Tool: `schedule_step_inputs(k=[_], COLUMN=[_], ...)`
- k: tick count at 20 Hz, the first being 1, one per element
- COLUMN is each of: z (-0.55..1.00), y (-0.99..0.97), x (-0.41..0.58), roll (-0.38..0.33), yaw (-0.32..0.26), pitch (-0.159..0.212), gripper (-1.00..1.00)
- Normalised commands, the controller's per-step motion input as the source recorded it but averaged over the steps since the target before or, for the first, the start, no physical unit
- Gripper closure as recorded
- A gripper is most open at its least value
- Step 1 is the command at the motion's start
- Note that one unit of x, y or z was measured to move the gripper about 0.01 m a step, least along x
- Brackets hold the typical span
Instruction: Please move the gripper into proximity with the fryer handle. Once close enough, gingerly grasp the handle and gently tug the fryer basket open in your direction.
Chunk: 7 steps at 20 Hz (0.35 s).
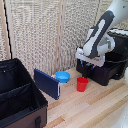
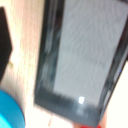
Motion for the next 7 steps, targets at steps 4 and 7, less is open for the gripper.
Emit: schedule_step_inputs(k=[4,7], z=[0.81,0.59], y=[0.03,0.03], x=[0.025,0.024], roll=[0.063,0.039], yaw=[0.057,-0.048], pitch=[-0.018,0.0], gripper=[-1.0,-1.0])
